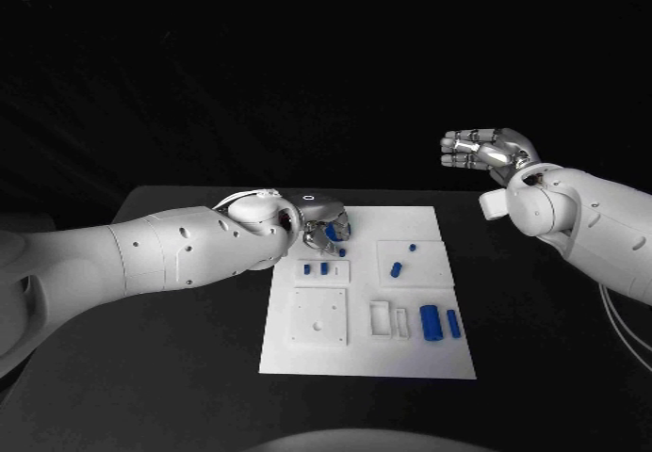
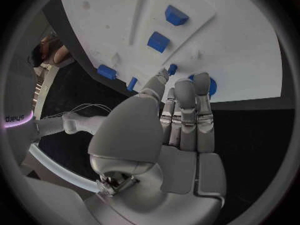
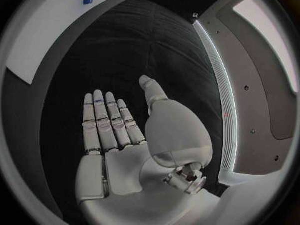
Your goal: Assemble the parts on the task board
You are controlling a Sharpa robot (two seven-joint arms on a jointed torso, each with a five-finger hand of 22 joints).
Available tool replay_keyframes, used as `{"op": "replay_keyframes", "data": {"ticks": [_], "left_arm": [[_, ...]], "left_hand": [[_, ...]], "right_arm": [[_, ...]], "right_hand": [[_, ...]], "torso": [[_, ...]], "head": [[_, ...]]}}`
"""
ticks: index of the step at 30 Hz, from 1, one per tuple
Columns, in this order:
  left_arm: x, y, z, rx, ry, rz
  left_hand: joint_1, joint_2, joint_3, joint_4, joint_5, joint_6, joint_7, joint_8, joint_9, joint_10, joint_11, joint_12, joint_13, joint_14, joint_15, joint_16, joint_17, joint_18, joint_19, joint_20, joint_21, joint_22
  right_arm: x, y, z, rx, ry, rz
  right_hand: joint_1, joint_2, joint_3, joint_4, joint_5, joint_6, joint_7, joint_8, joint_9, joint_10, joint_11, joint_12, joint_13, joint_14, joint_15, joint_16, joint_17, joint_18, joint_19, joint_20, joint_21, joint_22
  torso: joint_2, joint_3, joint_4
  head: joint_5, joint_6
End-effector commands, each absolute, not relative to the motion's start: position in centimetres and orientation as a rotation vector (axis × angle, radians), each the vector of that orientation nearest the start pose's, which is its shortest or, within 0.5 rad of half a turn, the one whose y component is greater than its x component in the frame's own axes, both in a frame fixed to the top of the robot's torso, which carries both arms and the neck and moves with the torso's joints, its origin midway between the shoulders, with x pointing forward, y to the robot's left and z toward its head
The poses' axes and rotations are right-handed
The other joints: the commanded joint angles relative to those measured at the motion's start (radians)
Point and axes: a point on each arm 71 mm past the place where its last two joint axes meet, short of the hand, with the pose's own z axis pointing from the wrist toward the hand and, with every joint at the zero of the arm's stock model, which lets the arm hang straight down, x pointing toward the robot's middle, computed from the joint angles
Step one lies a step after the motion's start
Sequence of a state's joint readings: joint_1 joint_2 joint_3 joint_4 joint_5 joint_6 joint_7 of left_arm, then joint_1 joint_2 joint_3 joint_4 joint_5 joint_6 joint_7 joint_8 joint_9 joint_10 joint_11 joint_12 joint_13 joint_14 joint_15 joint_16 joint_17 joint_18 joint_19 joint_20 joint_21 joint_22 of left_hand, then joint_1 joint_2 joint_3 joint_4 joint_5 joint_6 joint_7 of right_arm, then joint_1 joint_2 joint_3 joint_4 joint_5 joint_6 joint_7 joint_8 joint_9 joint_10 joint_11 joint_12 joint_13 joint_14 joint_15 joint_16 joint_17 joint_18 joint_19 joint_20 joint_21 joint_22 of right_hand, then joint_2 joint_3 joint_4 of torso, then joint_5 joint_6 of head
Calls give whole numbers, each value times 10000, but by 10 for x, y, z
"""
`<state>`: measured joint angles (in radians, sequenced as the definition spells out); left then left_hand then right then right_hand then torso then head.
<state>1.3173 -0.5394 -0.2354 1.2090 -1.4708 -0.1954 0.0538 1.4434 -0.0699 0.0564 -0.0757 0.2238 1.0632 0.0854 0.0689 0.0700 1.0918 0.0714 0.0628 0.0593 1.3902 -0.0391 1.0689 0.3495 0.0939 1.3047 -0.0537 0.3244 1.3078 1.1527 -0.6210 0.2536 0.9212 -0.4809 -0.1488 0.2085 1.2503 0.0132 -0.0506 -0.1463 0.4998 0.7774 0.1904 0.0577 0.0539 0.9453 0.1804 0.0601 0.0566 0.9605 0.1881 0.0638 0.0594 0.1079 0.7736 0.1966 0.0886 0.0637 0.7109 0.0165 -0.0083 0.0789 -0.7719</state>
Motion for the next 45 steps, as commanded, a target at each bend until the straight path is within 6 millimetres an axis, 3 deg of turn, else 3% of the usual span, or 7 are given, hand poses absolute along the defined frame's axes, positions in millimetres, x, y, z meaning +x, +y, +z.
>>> {"op": "replay_keyframes", "data": {"ticks": [1,10,24,45], "left_arm": [[525,124,-215,5318,17769,-6670],[525,119,-219,5188,17504,-6855],[526,116,-226,5119,17570,-6900],[528,119,-230,5128,18014,-6636]], "left_hand": [[-44,107,84,-3,61,89,-1,-54,4,90,-4,-38,-10,78,9,70,-20,143,45,33,70,199],[-224,151,680,-115,51,-203,-105,-69,-51,210,-128,-48,-16,231,-120,112,-151,80,78,-62,192,197],[-391,200,1669,-40,36,296,-59,-55,-41,744,-218,-44,-14,249,-157,230,-140,26,22,-130,420,208],[-489,102,1881,-79,-136,345,-43,-69,-52,775,-208,-45,-10,196,-145,249,-140,40,-94,-117,616,196]], "right_arm": [[593,-283,-159,8901,14014,12106],[593,-283,-159,8893,14022,12121],[593,-282,-158,8884,14028,12142],[593,-281,-159,8878,14044,12164]], "right_hand": [[0,72,-70,14,45,-89,-2,-48,-10,-47,12,-44,-12,-53,13,-7,13,-48,-14,5,-12,0],[0,72,-70,14,45,-89,-2,-48,-10,-47,12,-44,-12,-53,13,-7,13,-48,-14,5,-12,0],[12,90,-92,15,43,-75,-5,-47,-9,-60,10,-46,-13,-49,12,-8,12,-50,-33,5,-20,-3],[12,90,-92,15,43,-75,-5,-47,-9,-60,10,-46,-13,-49,12,-8,12,-50,-33,5,-20,-3]], "torso": [[7,-7,-2],[6,-4,-4],[-6,9,1],[1,-4,3]], "head": [[-19,-4],[-35,3],[-37,4],[-53,-34]]}}
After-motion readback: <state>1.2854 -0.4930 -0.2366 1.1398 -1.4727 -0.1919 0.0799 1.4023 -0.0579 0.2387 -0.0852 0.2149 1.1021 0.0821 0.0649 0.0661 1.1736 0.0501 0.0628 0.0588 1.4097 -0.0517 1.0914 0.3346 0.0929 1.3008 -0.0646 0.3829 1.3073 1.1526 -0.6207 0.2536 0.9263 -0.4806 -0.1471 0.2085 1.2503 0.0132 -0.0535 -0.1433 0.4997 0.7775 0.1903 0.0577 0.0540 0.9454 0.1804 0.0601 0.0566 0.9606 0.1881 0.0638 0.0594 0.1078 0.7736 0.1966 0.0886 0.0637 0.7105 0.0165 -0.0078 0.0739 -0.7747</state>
